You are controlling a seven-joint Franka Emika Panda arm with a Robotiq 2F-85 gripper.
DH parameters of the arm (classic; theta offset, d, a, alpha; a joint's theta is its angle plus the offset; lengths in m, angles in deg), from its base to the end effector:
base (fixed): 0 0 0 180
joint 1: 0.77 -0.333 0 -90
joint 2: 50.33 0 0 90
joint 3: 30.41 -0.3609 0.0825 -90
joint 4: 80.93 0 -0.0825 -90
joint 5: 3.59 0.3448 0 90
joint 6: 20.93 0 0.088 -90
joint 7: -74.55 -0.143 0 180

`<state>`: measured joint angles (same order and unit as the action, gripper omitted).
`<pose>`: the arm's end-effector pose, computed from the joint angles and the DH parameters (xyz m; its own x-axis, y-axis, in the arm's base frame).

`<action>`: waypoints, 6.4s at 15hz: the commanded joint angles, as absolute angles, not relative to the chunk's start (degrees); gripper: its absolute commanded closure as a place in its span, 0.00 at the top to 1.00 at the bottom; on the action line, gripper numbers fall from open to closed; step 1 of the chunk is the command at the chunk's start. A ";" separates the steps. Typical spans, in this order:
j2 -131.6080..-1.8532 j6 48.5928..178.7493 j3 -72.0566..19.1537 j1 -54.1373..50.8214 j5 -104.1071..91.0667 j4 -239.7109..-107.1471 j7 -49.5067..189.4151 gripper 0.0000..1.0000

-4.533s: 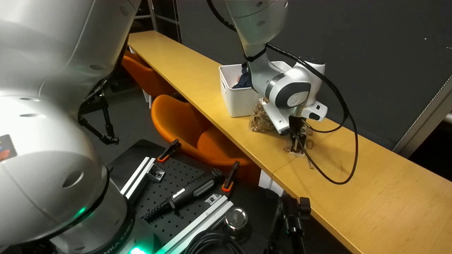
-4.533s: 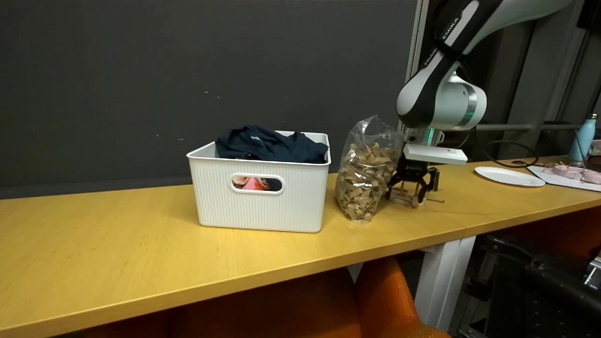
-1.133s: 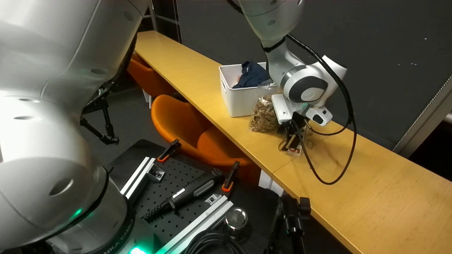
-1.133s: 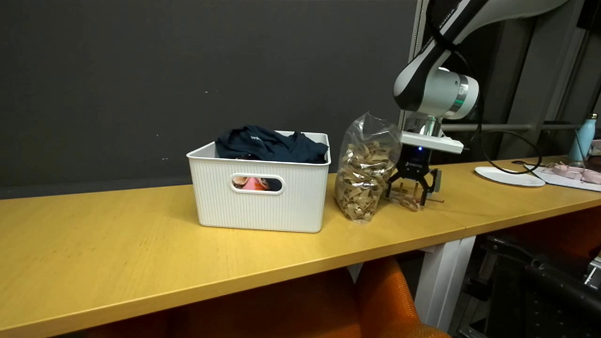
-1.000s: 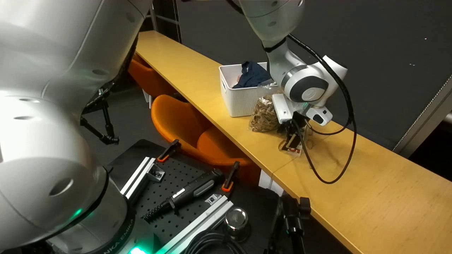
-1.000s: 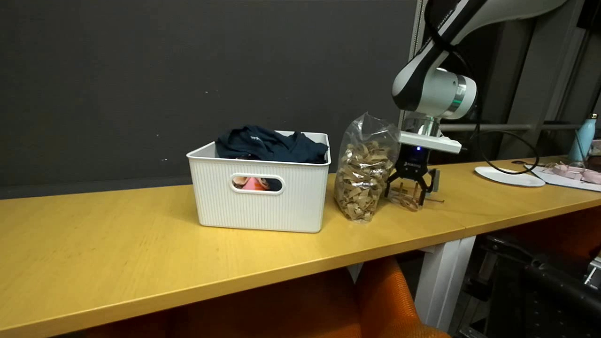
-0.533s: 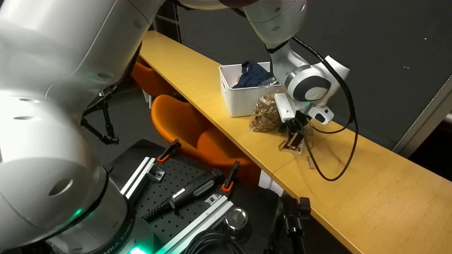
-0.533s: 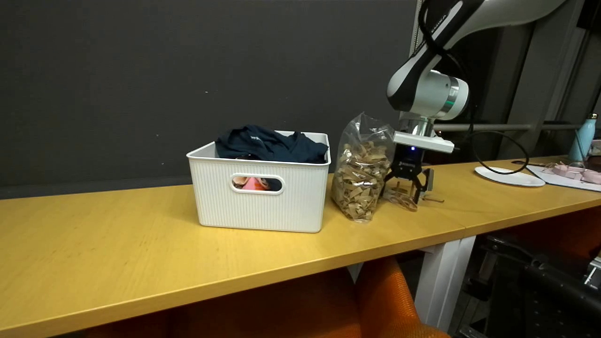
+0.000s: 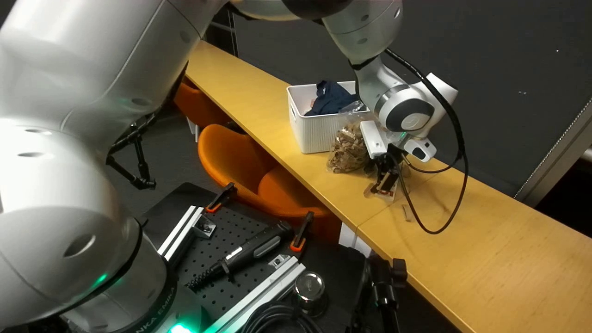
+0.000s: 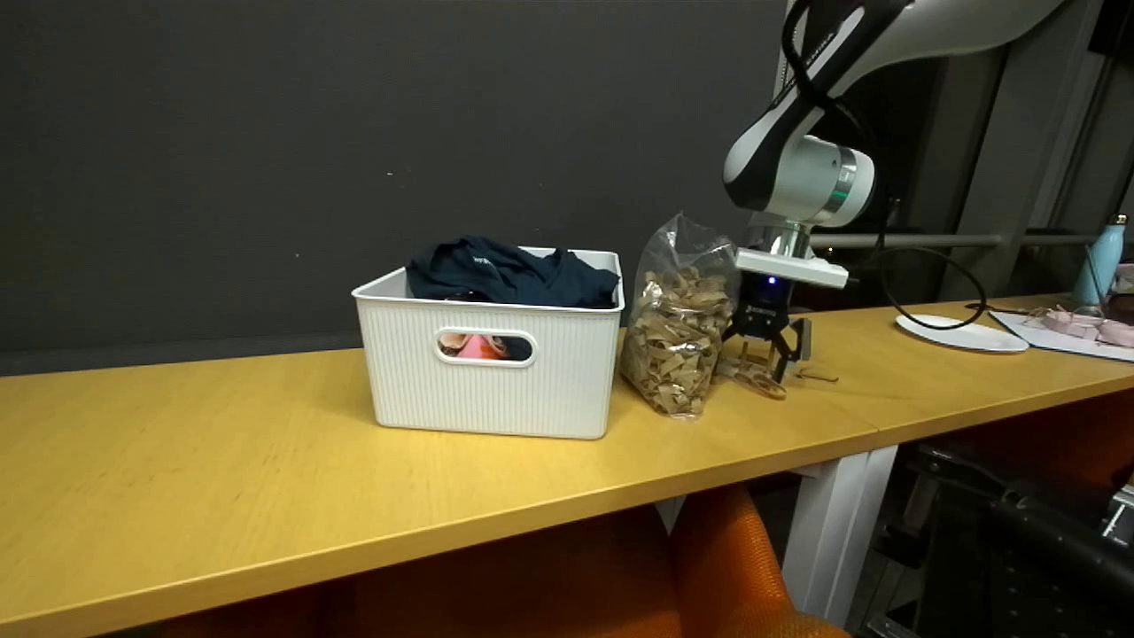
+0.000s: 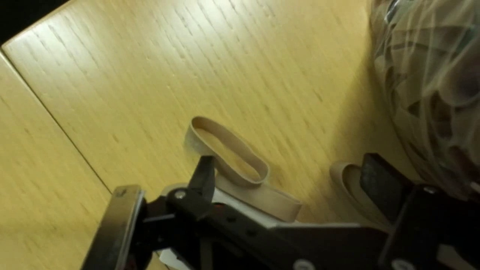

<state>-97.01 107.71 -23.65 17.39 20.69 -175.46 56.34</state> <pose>0.6102 -0.2484 0.1489 0.5109 -0.8158 -0.2709 -0.8579 -0.5040 -0.1001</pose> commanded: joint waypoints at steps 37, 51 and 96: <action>-81.86 118.67 -19.30 16.53 21.13 -194.56 57.99 0.01; -59.47 127.70 -16.38 10.06 9.03 -205.60 52.48 0.01; -50.71 143.57 -14.89 2.97 -4.54 -218.72 46.76 1.00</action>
